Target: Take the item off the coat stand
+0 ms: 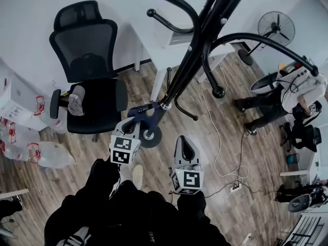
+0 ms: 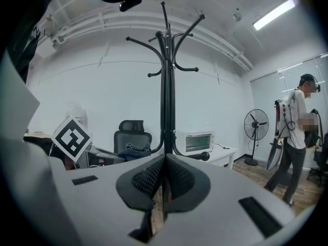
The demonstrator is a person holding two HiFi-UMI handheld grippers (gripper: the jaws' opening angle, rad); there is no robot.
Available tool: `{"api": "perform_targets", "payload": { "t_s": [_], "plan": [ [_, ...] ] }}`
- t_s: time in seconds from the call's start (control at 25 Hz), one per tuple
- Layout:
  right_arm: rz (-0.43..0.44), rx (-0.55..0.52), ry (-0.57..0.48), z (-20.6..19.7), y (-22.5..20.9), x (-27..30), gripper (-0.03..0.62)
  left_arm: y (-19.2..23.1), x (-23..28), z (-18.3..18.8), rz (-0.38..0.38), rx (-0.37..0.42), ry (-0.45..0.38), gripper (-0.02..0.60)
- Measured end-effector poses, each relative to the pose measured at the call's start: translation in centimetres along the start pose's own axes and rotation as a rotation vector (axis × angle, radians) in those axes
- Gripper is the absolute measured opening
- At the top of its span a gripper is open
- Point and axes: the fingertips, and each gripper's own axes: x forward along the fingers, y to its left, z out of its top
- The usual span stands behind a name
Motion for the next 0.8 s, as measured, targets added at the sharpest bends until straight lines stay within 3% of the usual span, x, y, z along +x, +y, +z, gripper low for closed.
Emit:
{"api": "perform_targets", "payload": {
  "t_s": [0.8],
  "plan": [
    [0.043, -0.01, -0.014, 0.6, 2.2, -0.2, 0.016, 1.8, -2.6, 0.2, 0.056, -0.01, -0.016, 0.031]
  ]
}}
